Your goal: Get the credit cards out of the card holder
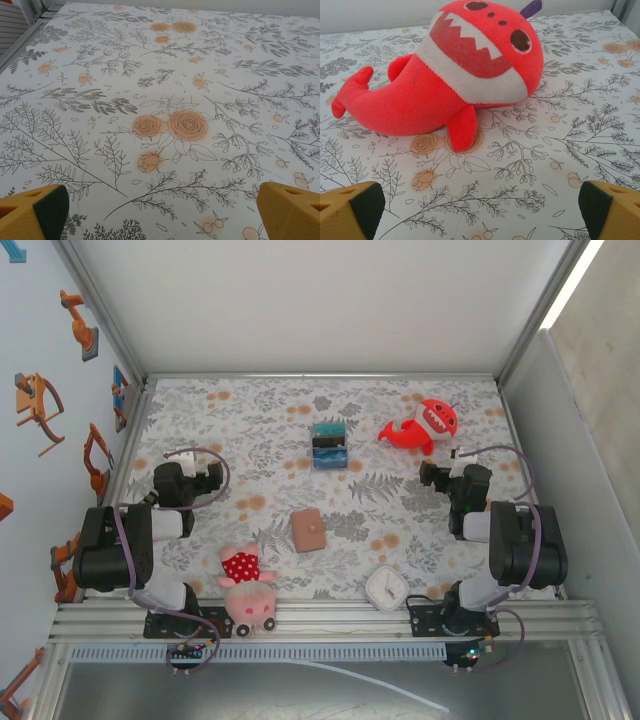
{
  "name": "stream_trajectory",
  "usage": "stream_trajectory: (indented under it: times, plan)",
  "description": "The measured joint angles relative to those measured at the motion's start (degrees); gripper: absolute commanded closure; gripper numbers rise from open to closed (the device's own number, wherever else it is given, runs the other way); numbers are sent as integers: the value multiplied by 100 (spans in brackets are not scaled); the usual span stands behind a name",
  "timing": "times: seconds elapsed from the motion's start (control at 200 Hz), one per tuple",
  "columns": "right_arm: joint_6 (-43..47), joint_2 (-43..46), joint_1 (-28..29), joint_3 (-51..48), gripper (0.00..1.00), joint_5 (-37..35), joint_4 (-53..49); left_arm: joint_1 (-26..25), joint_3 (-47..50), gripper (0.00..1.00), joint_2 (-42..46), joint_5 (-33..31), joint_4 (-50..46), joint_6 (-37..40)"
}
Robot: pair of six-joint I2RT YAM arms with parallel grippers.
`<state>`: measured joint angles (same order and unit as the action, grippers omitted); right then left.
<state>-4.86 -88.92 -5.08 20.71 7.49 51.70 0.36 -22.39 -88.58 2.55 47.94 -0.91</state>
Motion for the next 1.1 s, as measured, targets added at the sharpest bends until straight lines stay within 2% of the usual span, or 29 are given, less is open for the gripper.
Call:
stream_trajectory:
  times: [0.381, 0.581, 0.786, 0.876, 1.102]
  plan:
    - [0, 155, 0, 0, 1, -28, -205, -118, -31, 3, 820, -278, -664, 2]
    - [-20, 737, 0, 4, 1, -264, -625, -540, -385, 3, 1740, -765, -1714, -74]
    - [-140, 1368, 0, 2, 1, -673, -951, -986, -966, 3, 2450, -1019, -2669, -625]
    - [-219, 1552, 0, 4, 1, -828, -1180, -1445, -1113, 3, 2603, -1226, -3178, -857]
    - [-415, 1720, 2, 232, 1, -1071, -1961, -2999, -1318, 3, 2664, -1714, -4310, -1480]
